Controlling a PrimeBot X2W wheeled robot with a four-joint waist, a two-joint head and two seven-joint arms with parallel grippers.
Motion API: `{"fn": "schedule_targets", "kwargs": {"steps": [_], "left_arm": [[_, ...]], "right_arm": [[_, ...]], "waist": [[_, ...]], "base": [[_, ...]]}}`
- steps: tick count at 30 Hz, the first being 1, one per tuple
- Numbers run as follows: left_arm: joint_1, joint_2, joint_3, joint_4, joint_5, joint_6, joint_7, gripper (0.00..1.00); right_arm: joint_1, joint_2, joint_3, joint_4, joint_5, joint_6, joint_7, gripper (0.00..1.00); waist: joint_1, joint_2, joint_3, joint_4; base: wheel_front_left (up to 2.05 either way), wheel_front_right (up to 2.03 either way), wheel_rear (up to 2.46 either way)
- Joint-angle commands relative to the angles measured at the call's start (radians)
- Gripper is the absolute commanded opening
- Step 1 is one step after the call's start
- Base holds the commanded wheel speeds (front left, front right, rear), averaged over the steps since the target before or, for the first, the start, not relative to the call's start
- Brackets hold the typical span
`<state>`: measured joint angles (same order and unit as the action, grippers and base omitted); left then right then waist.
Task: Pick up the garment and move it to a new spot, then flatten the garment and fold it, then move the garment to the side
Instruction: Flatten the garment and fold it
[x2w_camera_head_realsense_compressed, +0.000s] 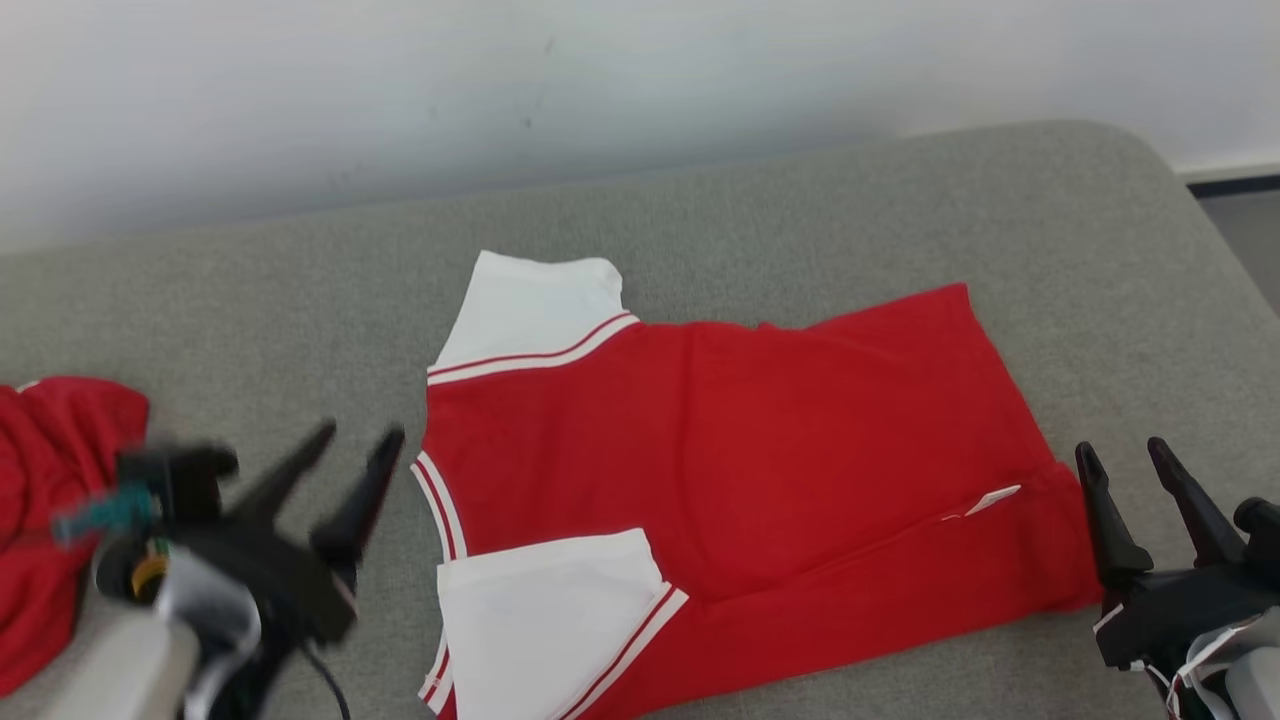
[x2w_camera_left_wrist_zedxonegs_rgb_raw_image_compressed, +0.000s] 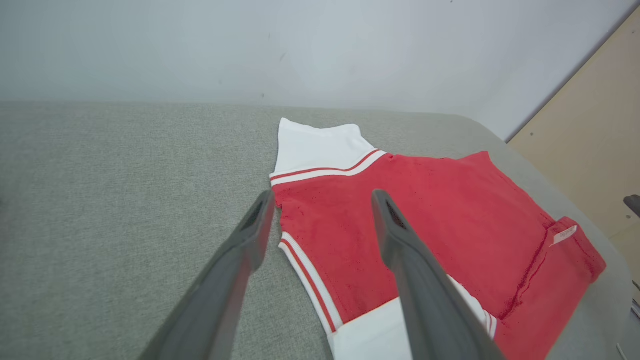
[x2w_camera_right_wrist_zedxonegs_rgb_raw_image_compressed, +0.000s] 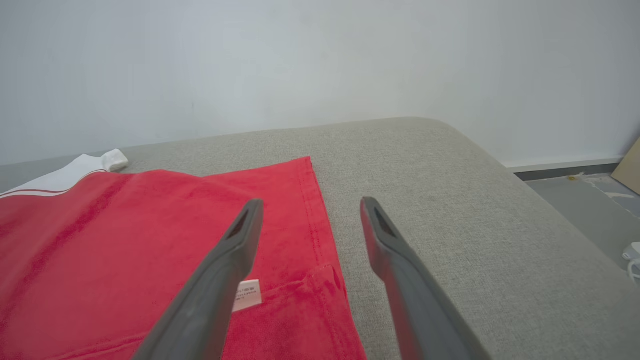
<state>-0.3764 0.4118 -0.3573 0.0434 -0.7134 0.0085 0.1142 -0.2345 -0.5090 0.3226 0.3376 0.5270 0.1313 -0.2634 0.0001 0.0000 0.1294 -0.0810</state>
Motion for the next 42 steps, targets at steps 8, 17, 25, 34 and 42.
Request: {"fn": "schedule_targets", "kwargs": {"steps": [8, 17, 25, 34, 42], "left_arm": [[-0.440, -0.012, 0.014, 0.236, -0.104, -0.047, 0.260, 1.00], [-0.726, -0.002, -0.080, 0.495, -0.057, -0.098, 0.435, 1.00], [-0.870, -0.021, -0.139, 0.665, 0.018, -0.107, 0.423, 1.00], [-0.951, -0.012, -0.206, 0.786, 0.079, -0.124, 0.402, 1.00], [-0.981, -0.011, -0.264, 0.871, 0.087, -0.137, 0.453, 1.00]], "right_arm": [[-0.087, 0.026, 0.005, -0.015, -0.031, -0.001, -0.001, 1.00], [-0.157, 0.057, 0.018, -0.026, -0.041, -0.001, -0.001, 1.00], [-0.191, 0.072, 0.031, -0.029, -0.043, -0.001, 0.000, 1.00], [-0.204, 0.092, 0.033, -0.035, -0.046, -0.001, -0.001, 1.00], [-0.192, 0.107, 0.025, -0.024, -0.044, -0.001, -0.001, 1.00]], "waist": [[-0.0001, 0.0000, 0.183, -0.041], [-0.0001, 0.0000, 0.290, -0.113], [-0.0001, 0.0000, 0.354, -0.176], [-0.0001, 0.0000, 0.388, -0.225], [-0.0001, 0.0000, 0.391, -0.247]], "base": [[0.00, 0.00, 0.00], [0.00, 0.00, 0.00], [0.00, 0.00, 0.00], [0.00, 0.00, 0.00], [0.00, 0.00, 0.00]]}}
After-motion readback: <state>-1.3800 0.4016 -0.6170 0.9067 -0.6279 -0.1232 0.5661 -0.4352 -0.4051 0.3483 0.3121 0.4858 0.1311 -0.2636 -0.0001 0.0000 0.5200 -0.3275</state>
